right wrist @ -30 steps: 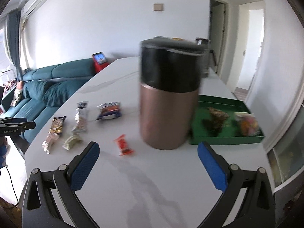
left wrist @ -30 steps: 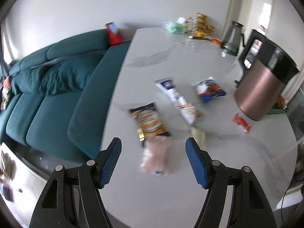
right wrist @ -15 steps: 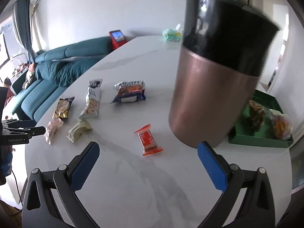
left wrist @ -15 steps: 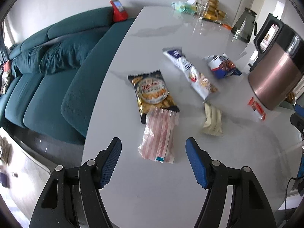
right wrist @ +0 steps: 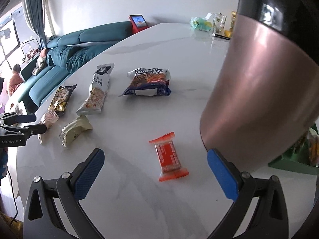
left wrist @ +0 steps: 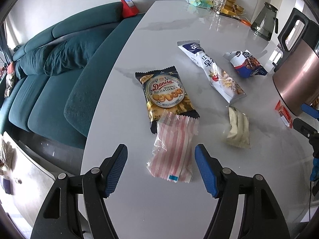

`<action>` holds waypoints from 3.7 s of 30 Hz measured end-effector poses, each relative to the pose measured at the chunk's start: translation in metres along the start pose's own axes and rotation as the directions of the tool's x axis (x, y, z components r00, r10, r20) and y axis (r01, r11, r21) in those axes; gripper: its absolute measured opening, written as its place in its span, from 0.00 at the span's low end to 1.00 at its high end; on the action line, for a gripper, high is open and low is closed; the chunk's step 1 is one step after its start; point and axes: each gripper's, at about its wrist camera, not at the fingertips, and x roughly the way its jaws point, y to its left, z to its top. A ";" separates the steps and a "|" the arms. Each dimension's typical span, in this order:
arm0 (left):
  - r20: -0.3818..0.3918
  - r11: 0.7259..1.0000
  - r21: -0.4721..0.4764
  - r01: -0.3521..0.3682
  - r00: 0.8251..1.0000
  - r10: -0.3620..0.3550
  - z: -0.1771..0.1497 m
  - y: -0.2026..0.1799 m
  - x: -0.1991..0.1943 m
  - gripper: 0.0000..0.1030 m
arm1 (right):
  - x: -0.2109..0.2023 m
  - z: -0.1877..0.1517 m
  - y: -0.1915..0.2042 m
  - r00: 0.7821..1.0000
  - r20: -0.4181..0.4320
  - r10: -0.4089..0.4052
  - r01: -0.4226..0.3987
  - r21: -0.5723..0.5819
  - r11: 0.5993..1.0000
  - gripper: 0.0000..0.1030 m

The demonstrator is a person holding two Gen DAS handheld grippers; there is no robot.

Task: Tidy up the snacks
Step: 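Grasp the beige bar with the left gripper while the right grasps the red bar, then lift the beige bar with the left gripper while the right lifts the red bar toward the tray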

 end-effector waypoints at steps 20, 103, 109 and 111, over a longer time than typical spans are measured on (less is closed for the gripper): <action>-0.013 1.000 -0.003 0.006 1.000 -0.006 0.004 0.002 0.008 0.62 | 0.019 -0.002 -0.010 1.000 -0.019 0.010 -0.010 0.027 1.000 1.00; 0.007 0.954 0.265 0.144 0.988 -0.151 0.016 -0.113 0.017 0.18 | 0.020 -0.019 -0.012 0.997 -0.055 0.055 -0.061 -0.112 0.992 0.00; 0.016 0.952 0.271 0.145 0.988 -0.155 0.014 -0.114 0.013 0.18 | 0.011 -0.020 -0.013 0.998 -0.037 0.054 -0.058 -0.101 0.993 0.00; 0.020 0.952 0.268 0.147 0.987 -0.158 0.015 -0.114 0.010 0.18 | 0.008 -0.019 -0.013 0.998 -0.031 0.053 -0.056 -0.096 0.994 0.00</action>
